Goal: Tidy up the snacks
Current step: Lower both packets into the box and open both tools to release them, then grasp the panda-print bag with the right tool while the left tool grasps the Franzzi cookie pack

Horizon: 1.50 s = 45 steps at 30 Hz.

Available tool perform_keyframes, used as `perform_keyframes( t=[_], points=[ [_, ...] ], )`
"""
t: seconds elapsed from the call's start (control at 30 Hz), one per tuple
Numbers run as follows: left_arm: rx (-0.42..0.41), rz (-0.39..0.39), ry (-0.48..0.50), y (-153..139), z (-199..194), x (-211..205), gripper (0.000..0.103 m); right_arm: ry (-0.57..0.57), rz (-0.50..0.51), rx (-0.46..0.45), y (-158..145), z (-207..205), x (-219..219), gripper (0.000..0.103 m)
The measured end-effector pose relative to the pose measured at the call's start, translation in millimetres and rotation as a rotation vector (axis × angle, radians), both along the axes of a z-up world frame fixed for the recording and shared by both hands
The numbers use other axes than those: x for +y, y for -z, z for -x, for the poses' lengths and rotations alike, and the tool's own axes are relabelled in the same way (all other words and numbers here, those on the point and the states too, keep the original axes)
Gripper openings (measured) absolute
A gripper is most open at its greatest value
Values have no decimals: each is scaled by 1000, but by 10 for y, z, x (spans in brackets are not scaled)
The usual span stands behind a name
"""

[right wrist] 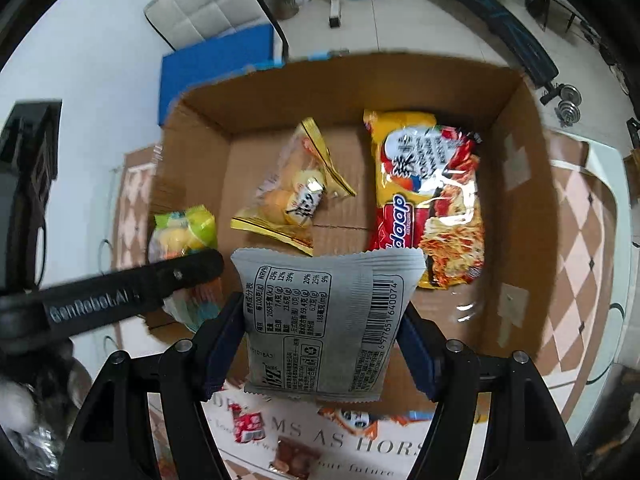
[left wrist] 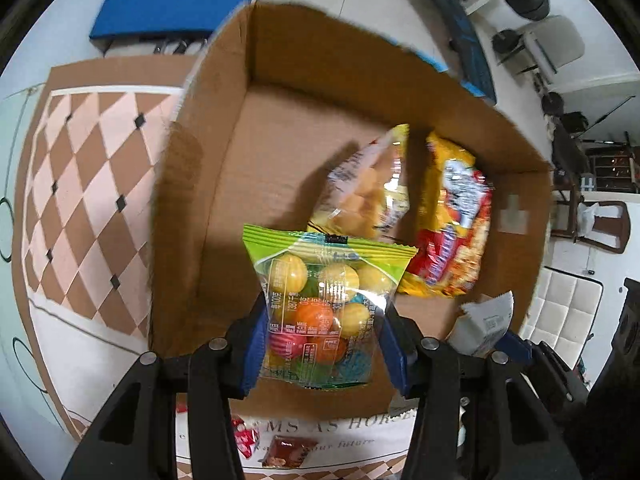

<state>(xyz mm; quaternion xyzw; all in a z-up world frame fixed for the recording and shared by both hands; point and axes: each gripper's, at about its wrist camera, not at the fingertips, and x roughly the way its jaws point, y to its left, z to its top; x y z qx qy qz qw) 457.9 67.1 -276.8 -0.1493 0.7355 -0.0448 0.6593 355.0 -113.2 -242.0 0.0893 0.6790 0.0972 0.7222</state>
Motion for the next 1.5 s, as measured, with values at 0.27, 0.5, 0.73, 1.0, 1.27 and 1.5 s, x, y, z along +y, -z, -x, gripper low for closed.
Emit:
perform_keyframes(
  t=[0.27, 0.5, 0.73, 1.0, 1.27, 1.5],
  points=[
    [105, -42, 59, 454, -32, -117, 48, -42, 19, 84, 519, -104, 97, 75],
    [82, -87, 112, 434, -19, -208, 76, -89, 60, 174, 792, -110, 157, 97],
    [34, -83, 107, 197, -19, -266, 88, -15, 54, 193, 795, -60, 19, 97],
    [-140, -92, 104, -362, 161, -321, 88, 17, 82, 106, 425, 109, -115, 97],
    [-333, -96, 100, -888, 363, -167, 97, 85, 132, -43, -89, 425, -306, 97],
    [-363, -103, 79, -1039, 621, -129, 98, 121, 93, -86, -466, 648, -349, 97]
  ],
)
